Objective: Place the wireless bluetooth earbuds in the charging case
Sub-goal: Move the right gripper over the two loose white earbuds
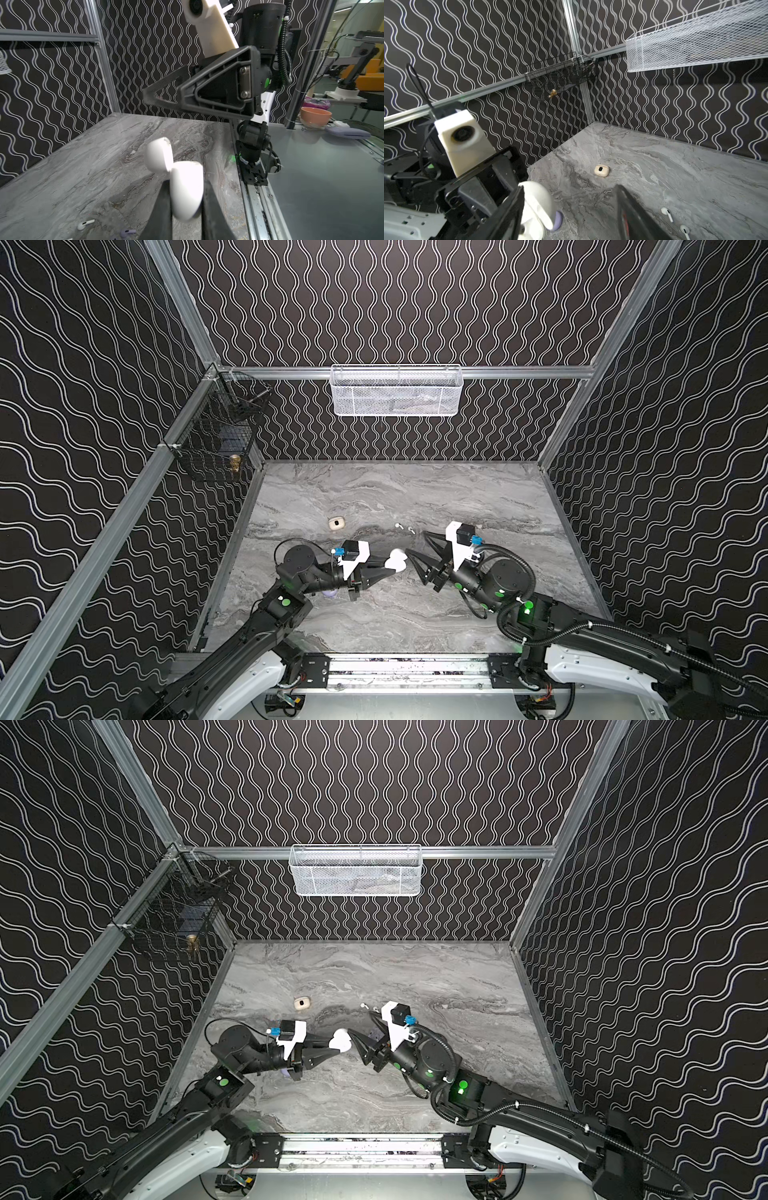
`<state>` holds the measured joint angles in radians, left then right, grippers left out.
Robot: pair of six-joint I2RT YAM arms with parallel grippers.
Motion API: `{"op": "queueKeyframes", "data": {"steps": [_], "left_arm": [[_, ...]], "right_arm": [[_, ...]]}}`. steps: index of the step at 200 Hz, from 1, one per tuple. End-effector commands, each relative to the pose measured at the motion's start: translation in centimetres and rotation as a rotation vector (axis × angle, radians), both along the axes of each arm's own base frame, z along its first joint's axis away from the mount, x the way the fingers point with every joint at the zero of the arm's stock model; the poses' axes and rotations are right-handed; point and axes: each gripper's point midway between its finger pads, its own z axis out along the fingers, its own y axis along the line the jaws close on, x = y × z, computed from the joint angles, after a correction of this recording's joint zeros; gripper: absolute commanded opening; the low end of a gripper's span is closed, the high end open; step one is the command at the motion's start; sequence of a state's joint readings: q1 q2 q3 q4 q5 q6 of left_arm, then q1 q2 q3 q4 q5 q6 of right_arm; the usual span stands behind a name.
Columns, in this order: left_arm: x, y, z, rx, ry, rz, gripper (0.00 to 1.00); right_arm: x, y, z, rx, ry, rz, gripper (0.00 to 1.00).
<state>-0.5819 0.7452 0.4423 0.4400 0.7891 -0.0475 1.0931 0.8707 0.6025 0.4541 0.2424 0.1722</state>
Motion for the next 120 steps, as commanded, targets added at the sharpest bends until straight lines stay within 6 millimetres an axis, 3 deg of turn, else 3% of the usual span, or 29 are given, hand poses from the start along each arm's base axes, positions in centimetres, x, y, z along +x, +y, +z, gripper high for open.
{"op": "queueKeyframes", "data": {"steps": [1, 26, 52, 81, 106, 110, 112, 120], "left_arm": [[1.0, 0.6, 0.3, -0.027, -0.005, 0.079, 0.0], [2.1, 0.8, -0.6, -0.014, 0.035, 0.139, 0.0], [3.8, 0.5, -0.9, -0.01, 0.071, 0.174, 0.0], [6.8, 0.6, -1.8, -0.017, 0.134, 0.224, 0.0], [10.1, 2.8, -2.1, -0.082, 0.216, 0.283, 0.0], [10.6, 3.2, -2.1, -0.091, 0.22, 0.295, 0.0], [10.8, 3.3, -2.1, -0.093, 0.225, 0.301, 0.0], [11.4, 3.7, -2.5, -0.088, 0.237, 0.319, 0.0]], "right_arm": [[2.1, -2.7, -0.1, 0.009, 0.062, -0.165, 0.65], [6.2, -5.8, -2.3, -0.026, 0.167, -0.338, 0.64], [11.1, -7.2, -6.0, -0.117, 0.294, -0.411, 0.63], [15.9, -6.4, -11.4, -0.24, 0.48, -0.388, 0.6], [19.1, -5.6, -15.1, -0.342, 0.592, -0.377, 0.6], [19.3, -5.5, -16.5, -0.372, 0.619, -0.371, 0.6], [19.8, -5.2, -15.8, -0.364, 0.61, -0.368, 0.6], [20.6, -4.6, -16.7, -0.392, 0.632, -0.352, 0.61]]}}
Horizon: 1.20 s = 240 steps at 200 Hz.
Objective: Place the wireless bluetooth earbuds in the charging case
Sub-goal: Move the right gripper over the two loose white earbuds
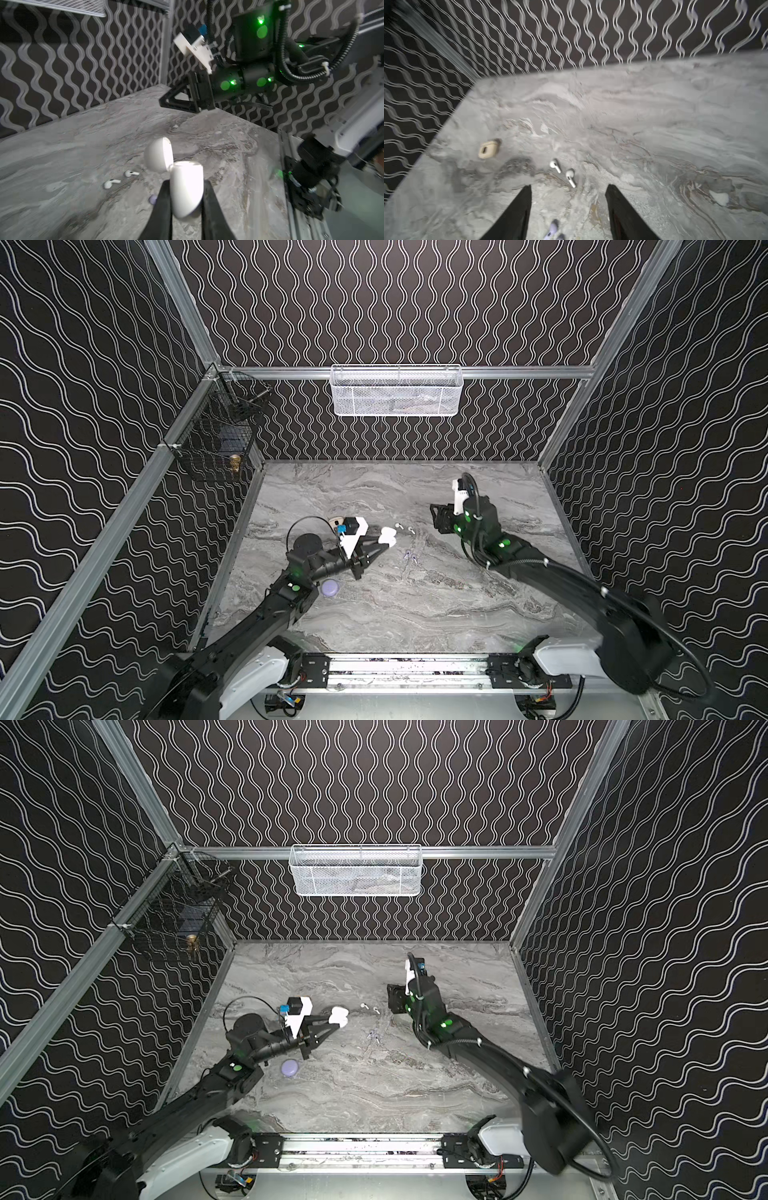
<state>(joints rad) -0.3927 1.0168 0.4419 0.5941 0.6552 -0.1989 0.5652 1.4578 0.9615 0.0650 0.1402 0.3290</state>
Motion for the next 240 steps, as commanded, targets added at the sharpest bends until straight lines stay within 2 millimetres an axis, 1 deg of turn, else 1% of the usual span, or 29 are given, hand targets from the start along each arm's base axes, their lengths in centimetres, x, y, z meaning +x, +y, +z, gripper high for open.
{"op": "queueKeyframes", "data": {"steps": [1, 19, 37, 47, 78, 86, 87, 89, 105, 135, 173, 197, 212, 240], "left_arm": [[1.2, 0.9, 2.0, -0.085, -0.023, 0.01, 0.0], [1.9, 1.3, 0.8, -0.021, -0.005, 0.056, 0.0], [1.9, 1.7, 0.0, 0.012, -0.025, 0.082, 0.0], [1.8, 1.9, -0.4, 0.026, -0.034, 0.094, 0.0], [0.8, 2.4, -0.6, 0.038, -0.068, 0.098, 0.0], [0.6, 2.6, -0.5, 0.038, -0.079, 0.11, 0.0], [0.6, 2.6, -0.5, 0.039, -0.079, 0.111, 0.0], [0.5, 2.7, -0.5, 0.038, -0.082, 0.114, 0.0], [0.2, 3.0, -0.3, 0.042, -0.093, 0.127, 0.0], [0.1, 3.2, -0.1, 0.048, -0.093, 0.136, 0.0], [-0.1, 3.2, 0.1, 0.042, -0.101, 0.131, 0.0], [-0.2, 3.2, 0.2, 0.041, -0.101, 0.128, 0.0], [-0.2, 3.2, 0.3, 0.04, -0.1, 0.128, 0.0], [-0.3, 3.3, 0.4, 0.039, -0.1, 0.134, 0.0]], "right_arm": [[0.7, 1.9, -2.6, -0.027, 0.127, 0.083, 0.61], [1.8, 3.1, -5.0, -0.06, 0.185, 0.119, 0.65], [2.7, 4.0, -7.1, -0.086, 0.228, 0.142, 0.67], [3.2, 4.1, -8.0, -0.105, 0.249, 0.14, 0.67], [3.8, 4.5, -10.2, -0.135, 0.288, 0.141, 0.67], [3.8, 4.8, -10.1, -0.125, 0.286, 0.158, 0.67], [3.7, 4.8, -10.7, -0.13, 0.298, 0.16, 0.67], [3.7, 4.9, -11.3, -0.134, 0.309, 0.163, 0.66], [3.6, 5.1, -12.5, -0.138, 0.335, 0.176, 0.64], [3.2, 5.3, -13.8, -0.142, 0.37, 0.188, 0.55], [2.1, 5.5, -15.7, -0.152, 0.409, 0.204, 0.5], [1.9, 5.8, -16.3, -0.157, 0.413, 0.205, 0.47], [1.7, 6.3, -16.6, -0.157, 0.417, 0.217, 0.45], [1.2, 7.2, -16.9, -0.167, 0.423, 0.221, 0.39]]}}
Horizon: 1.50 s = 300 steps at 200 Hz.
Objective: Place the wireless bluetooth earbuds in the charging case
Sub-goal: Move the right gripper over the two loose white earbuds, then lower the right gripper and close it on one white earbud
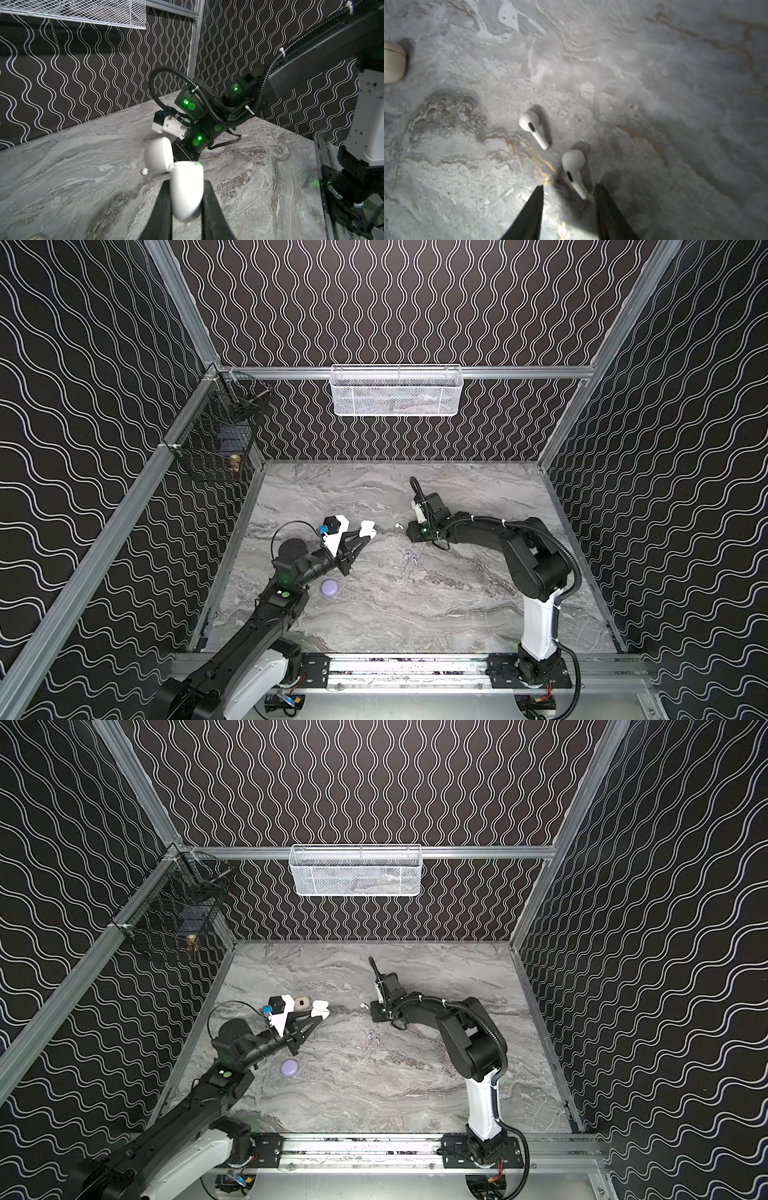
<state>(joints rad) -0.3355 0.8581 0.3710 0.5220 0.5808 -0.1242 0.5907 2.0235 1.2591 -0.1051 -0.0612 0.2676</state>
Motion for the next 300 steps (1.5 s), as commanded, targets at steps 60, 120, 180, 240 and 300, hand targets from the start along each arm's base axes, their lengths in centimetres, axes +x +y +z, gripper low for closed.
{"op": "queueKeyframes", "data": {"steps": [60, 120, 180, 240, 300], "left_arm": [[-0.2, 0.3, 0.5, 0.0, -0.026, 0.012, 0.0], [-0.3, 0.4, 0.6, 0.0, -0.031, 0.019, 0.0], [-0.1, 0.5, 0.4, 0.007, -0.033, 0.029, 0.0], [-0.1, 0.5, 0.5, 0.008, -0.043, 0.029, 0.0], [-0.3, 0.6, 0.8, 0.003, -0.049, 0.029, 0.0]], "right_arm": [[-1.0, 0.6, 0.5, -0.061, -0.018, -0.059, 0.32], [-0.3, -1.2, 2.9, -0.092, -0.062, -0.175, 0.46], [2.2, -0.8, 1.1, -0.175, -0.038, -0.222, 0.48], [2.6, -0.9, -0.1, -0.228, -0.015, -0.237, 0.42], [1.9, -1.6, -0.1, -0.236, -0.021, -0.249, 0.36]]}}
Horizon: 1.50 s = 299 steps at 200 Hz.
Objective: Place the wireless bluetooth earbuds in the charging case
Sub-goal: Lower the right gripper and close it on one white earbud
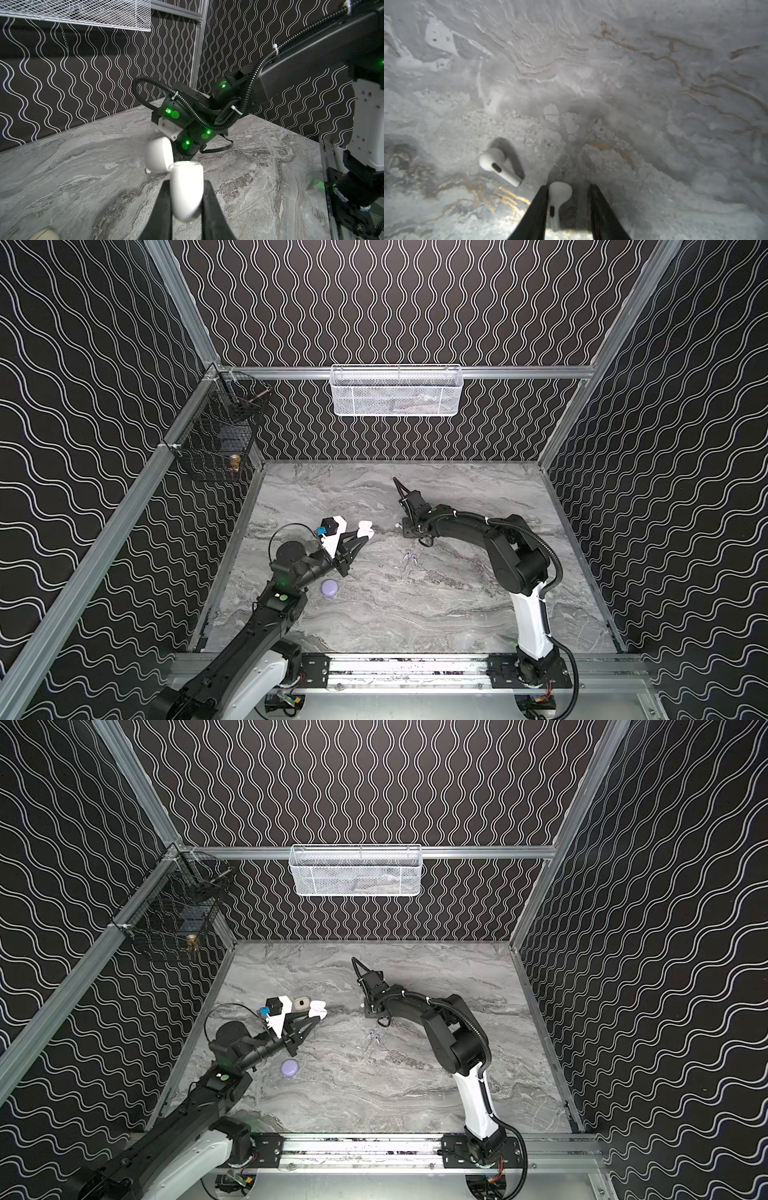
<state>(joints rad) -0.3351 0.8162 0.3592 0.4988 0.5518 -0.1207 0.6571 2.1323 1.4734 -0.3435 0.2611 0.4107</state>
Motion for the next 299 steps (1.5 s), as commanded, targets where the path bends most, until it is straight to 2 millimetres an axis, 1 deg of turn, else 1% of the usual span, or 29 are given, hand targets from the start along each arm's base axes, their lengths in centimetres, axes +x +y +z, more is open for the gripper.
{"op": "queueKeyframes", "data": {"steps": [1, 61, 146, 186, 214, 263, 299], "left_arm": [[-0.1, 0.1, 0.6, 0.003, -0.039, 0.0, 0.0], [-0.1, 0.1, 0.5, 0.004, -0.036, 0.002, 0.0], [-0.1, 0.1, 0.6, 0.004, -0.043, 0.006, 0.0], [-0.2, 0.1, 0.7, 0.003, -0.046, 0.002, 0.0], [-0.2, 0.1, 0.7, 0.002, -0.045, 0.003, 0.0], [-0.3, 0.1, 0.9, 0.002, -0.053, 0.002, 0.0], [-0.3, 0.1, 0.9, 0.001, -0.055, 0.0, 0.0]], "right_arm": [[0.0, -0.3, 0.2, -0.006, -0.006, -0.022, 0.36], [0.5, -0.1, -0.1, -0.011, -0.007, -0.018, 0.35], [0.1, 0.6, -0.7, -0.033, 0.008, -0.011, 0.31], [0.0, 0.3, -0.8, -0.06, 0.006, -0.019, 0.3], [-0.1, 0.1, -0.9, -0.071, 0.008, -0.023, 0.28], [-0.3, -0.4, -0.9, -0.091, 0.006, -0.028, 0.27], [-0.4, -0.4, -1.0, -0.091, 0.008, -0.027, 0.23]]}}
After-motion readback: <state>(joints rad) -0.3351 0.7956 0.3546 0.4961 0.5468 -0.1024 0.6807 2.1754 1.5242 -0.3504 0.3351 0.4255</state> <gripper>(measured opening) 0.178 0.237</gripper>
